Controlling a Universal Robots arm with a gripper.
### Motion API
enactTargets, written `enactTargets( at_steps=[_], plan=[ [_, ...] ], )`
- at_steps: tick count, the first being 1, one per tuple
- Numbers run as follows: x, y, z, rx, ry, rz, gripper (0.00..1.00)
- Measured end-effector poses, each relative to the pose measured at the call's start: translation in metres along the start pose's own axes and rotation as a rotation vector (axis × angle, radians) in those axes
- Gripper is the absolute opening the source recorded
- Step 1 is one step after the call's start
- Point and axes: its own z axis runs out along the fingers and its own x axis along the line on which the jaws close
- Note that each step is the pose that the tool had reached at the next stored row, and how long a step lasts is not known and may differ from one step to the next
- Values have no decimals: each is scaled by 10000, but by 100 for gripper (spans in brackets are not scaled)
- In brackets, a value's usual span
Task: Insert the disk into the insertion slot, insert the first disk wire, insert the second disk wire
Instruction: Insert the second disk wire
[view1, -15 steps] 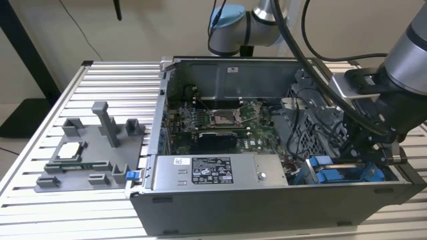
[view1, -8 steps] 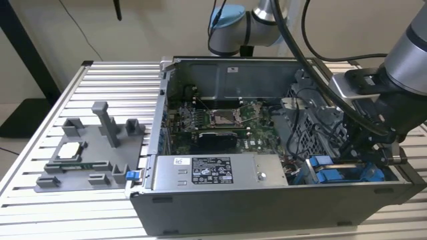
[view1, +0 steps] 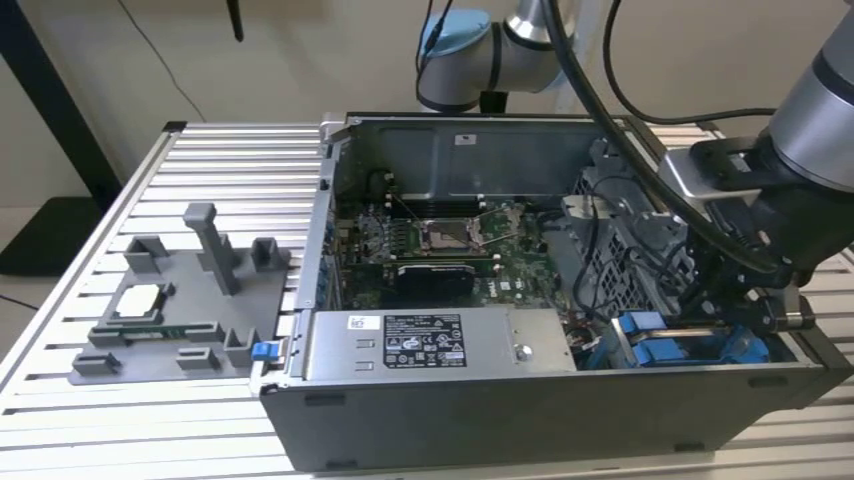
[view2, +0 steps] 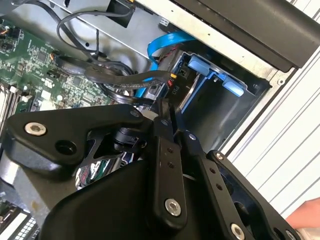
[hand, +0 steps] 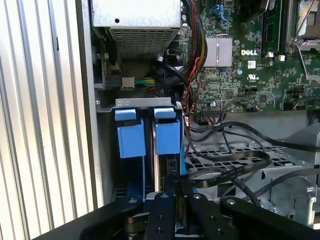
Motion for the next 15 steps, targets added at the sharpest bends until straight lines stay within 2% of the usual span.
enactTargets(
  at_steps=[15],
  plan=[
    [2,-1,3,-3,-3,-21,0]
  ],
)
